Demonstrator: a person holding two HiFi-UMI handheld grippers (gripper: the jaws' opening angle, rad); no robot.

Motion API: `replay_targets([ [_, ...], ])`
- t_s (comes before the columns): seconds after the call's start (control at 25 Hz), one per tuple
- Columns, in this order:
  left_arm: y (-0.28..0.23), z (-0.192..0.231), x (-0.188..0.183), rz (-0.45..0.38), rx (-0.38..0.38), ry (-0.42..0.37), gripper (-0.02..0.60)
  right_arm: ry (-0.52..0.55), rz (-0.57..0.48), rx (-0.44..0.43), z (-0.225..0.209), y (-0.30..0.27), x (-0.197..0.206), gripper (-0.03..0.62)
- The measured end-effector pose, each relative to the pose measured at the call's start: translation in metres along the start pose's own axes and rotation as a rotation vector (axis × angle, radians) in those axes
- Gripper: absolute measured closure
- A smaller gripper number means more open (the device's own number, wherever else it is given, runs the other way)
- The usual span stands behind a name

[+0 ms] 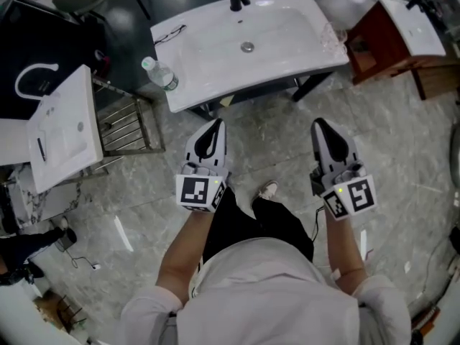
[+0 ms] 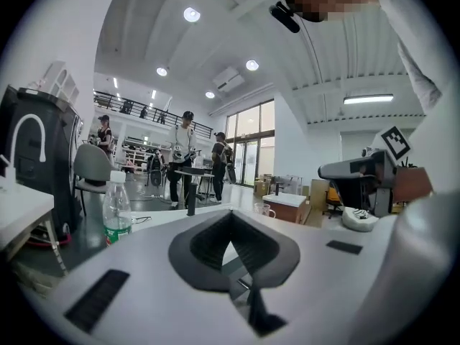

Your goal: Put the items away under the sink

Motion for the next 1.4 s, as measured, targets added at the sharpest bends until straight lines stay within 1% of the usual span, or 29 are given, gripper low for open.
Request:
replay_targets([
  [0.2, 0.012, -0.007, -0.025, -0.034, 0.018, -0.019, 0.578, -0.006, -0.028, -0.004, 0.007, 0.003, -0.021, 0.551],
  [0.36, 0.025, -0.015, -0.048, -0.054, 0.037, -0.012, 0.578, 0.034, -0.046, -0.019, 0.007, 0.004, -0.036, 0.550],
  [0.48, 0.033, -0.016, -0.061, -0.078, 0.032, 0.005, 0.578, 0.038, -0.042, -0.022, 0.003, 0.003, -0.040, 0.551],
  [0.6, 0.039, -0.019, -0.071, -0.092, 0.023, -0.012, 0.580, 0.042, -0.046, -0.018, -0.001, 0.003, -0.048, 0.551],
  [0.72, 0.042, -0.021, -0.077, -0.106, 0.020, -0.052, 0.578, 0.060, -0.076, -0.010, -0.005, 0.003, -0.059, 0.551],
  [0.8, 0.046, -0.021, -0.081, -0.109, 0.018, -0.063, 0.580, 0.067, -0.098, -0.007, -0.004, 0.003, -0.065, 0.551],
  [0.96, 0.049, -0.027, -0.090, -0.124, 0.028, -0.069, 0.578, 0.082, -0.129, -0.007, -0.004, 0.002, -0.076, 0.551],
  [1.16, 0.054, -0.032, -0.102, -0.158, 0.036, -0.075, 0.578, 0.095, -0.135, 0.012, -0.007, 0.003, -0.078, 0.551],
  [1.4, 0.059, -0.017, -0.105, -0.159, 0.024, -0.061, 0.578, 0.105, -0.146, 0.016, 0.003, -0.002, -0.086, 0.551],
])
Point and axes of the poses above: the fingertips, and each gripper's own axes: y backward along the fingers, z to its left, x out of its underside, the point moved 8 cm from there along y, backward along the fingers, and after that the axes turned 15 degrees about y, right-handed, at the moved point
